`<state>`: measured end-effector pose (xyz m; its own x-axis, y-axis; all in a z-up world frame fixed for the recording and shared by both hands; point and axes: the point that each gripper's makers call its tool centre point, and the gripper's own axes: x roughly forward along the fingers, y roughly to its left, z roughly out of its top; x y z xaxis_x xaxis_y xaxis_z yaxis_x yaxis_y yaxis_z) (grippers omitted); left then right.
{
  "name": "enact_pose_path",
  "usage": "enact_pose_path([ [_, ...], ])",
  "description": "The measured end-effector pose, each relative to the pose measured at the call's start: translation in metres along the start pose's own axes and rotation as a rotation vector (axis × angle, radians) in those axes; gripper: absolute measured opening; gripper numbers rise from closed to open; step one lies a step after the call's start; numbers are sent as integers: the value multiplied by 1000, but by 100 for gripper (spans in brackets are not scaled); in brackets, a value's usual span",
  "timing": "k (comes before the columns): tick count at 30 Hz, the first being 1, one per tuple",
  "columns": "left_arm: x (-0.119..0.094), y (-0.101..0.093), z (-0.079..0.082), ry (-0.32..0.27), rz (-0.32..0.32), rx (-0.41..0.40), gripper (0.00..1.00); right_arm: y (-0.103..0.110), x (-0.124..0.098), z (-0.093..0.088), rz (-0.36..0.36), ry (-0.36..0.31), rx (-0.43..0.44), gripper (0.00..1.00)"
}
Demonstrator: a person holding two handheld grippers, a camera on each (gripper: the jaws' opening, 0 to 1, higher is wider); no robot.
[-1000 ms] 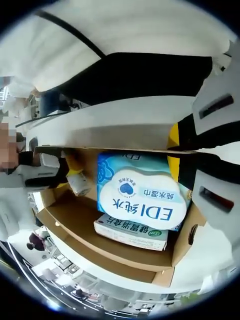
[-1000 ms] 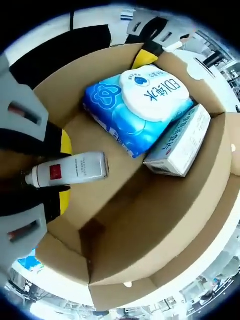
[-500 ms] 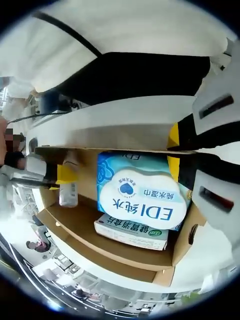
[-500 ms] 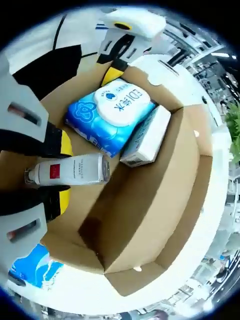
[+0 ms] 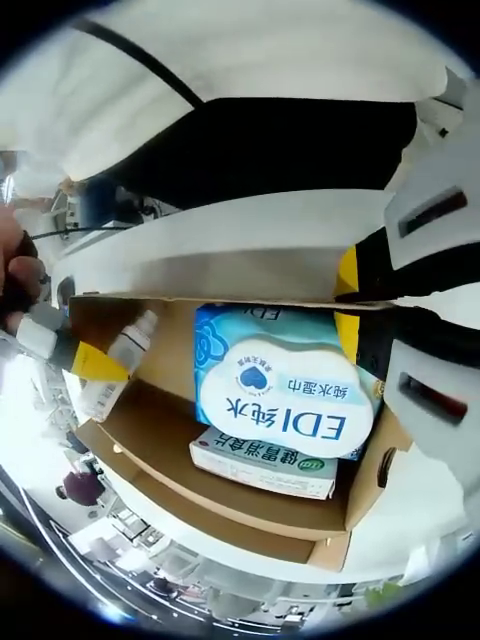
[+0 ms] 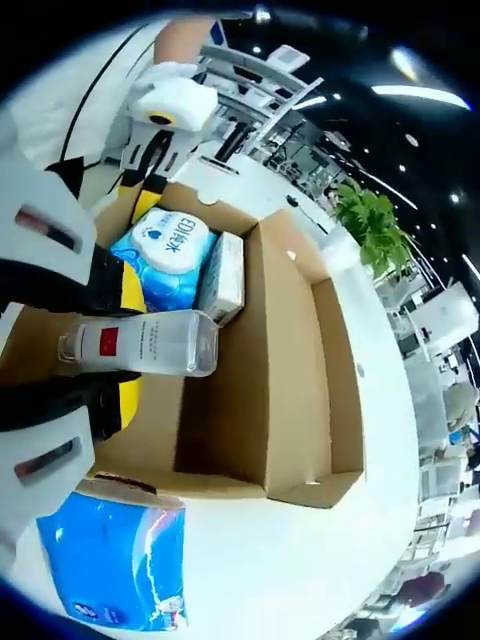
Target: Operate the shoe box by opening the lid, removing the specified soft item, and placing it in the target area until the item is outside and the box remains undamaged.
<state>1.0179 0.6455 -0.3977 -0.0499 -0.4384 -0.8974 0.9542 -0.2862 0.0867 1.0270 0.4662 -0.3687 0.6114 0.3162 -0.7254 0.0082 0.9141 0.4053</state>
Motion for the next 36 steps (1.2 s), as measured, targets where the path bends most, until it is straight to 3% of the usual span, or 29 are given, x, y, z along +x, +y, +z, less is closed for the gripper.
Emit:
enact_pose_path([
  [2, 0, 0, 0, -1, 1, 2, 2, 0, 2, 1, -9, 5, -15, 20],
  [7, 0, 0, 0, -2, 0, 4, 2, -1, 7, 5, -103, -36, -184, 20],
  [9, 0, 0, 0, -1, 1, 5, 2, 2, 10, 4, -100, -32, -179, 20],
  [16, 1, 0, -1, 8, 3, 27, 2, 13, 10, 15, -69, -108, -215, 20],
  [25, 3, 1, -4, 14, 26, 43, 3, 15, -16, 43, 18, -225, -85, 20],
  [28, 2, 1, -3, 13, 32, 45, 3, 26, -23, 57, 69, -279, -33, 20],
  [32, 2, 1, -4, 16, 38, 60, 3, 23, -26, 61, 96, -271, -20, 20],
  [36, 1, 0, -2, 17, 36, 49, 3, 30, -37, 68, 142, -305, -3, 20],
])
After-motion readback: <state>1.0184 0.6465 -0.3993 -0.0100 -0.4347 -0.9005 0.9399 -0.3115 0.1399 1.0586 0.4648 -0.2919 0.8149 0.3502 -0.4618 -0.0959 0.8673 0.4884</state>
